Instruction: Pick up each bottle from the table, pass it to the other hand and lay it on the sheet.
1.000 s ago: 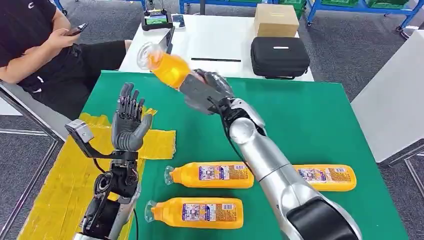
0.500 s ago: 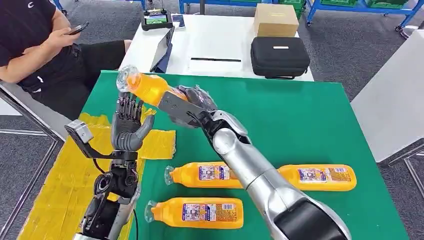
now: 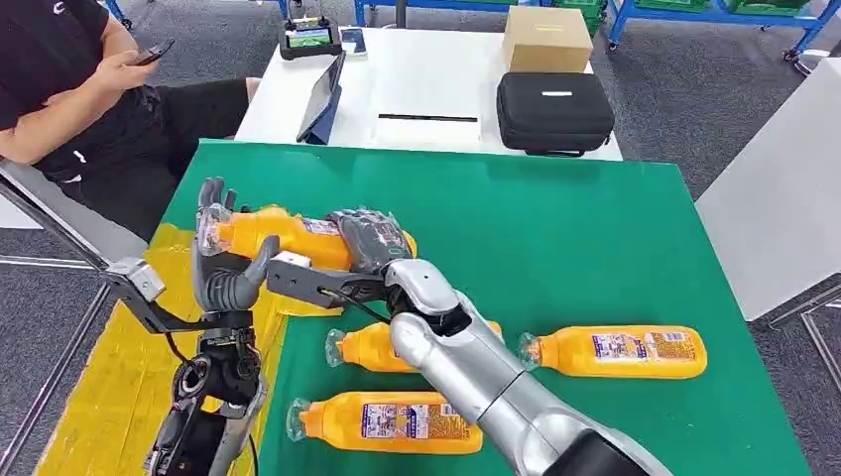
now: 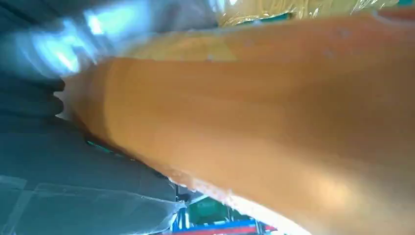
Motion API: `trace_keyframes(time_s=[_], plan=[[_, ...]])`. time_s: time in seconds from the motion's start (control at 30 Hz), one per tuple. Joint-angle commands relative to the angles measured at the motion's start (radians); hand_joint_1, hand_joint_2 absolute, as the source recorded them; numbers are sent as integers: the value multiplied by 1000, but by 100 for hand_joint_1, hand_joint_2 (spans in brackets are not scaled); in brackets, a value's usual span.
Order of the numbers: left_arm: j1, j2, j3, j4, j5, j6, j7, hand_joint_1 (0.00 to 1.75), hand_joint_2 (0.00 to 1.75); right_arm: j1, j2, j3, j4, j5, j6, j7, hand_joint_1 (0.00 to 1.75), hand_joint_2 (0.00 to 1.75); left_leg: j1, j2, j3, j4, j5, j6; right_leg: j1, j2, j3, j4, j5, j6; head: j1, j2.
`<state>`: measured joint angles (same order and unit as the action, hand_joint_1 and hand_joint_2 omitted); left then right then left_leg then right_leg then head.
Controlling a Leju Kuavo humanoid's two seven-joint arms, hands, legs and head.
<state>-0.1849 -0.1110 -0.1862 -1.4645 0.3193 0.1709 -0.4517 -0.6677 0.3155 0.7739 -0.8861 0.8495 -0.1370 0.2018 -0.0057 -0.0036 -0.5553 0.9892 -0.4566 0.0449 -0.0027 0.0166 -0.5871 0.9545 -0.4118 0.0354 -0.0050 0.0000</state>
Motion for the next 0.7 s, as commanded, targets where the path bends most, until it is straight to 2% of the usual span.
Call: trace_keyframes(time_s=[0.03,0.07,0.13,0.3,0.33,0.37,0.67,0.7], plan=[[-11,8,25,-34,-6,-4,37,0,175,10,-32,151,-77,40,34,39,175,175,1,0,5,0,-2,-4,1,-2,6,0,-3,-1,0,0],[-10,8,19,-40,-3,-13,45,0,175,9,-30,156,-70,54,32,48,175,175,0,-1,1,0,0,-2,0,-2,2,0,-1,0,0,0],[-3,1,3,-64,44,-57,80,0,175,5,-17,162,-28,84,21,59,175,175,1,0,5,0,-2,-3,1,-1,5,0,-2,-1,0,0],[6,-8,-20,-93,166,-137,139,0,175,-8,2,164,37,118,-1,64,175,175,0,-1,2,0,-1,-2,0,-2,2,-1,-1,0,0,0],[4,-2,-37,-100,222,-190,160,0,175,-14,6,165,58,141,-20,81,175,175,1,-2,7,0,-3,-4,1,-4,7,1,-4,-1,0,0],[4,-4,-42,-104,220,-189,159,0,175,-15,7,164,64,143,-22,81,175,175,1,-2,2,0,-1,-2,1,-3,3,-1,-1,-1,0,0],[3,-1,-46,-106,223,-187,162,0,175,-18,11,160,75,145,-26,78,175,175,0,-2,2,0,0,-2,1,-4,2,0,-1,0,0,0],[2,-6,-47,-104,281,-224,187,0,175,-18,16,150,82,155,-37,84,175,175,0,-2,1,0,0,-2,1,-3,1,0,-1,0,0,0]])
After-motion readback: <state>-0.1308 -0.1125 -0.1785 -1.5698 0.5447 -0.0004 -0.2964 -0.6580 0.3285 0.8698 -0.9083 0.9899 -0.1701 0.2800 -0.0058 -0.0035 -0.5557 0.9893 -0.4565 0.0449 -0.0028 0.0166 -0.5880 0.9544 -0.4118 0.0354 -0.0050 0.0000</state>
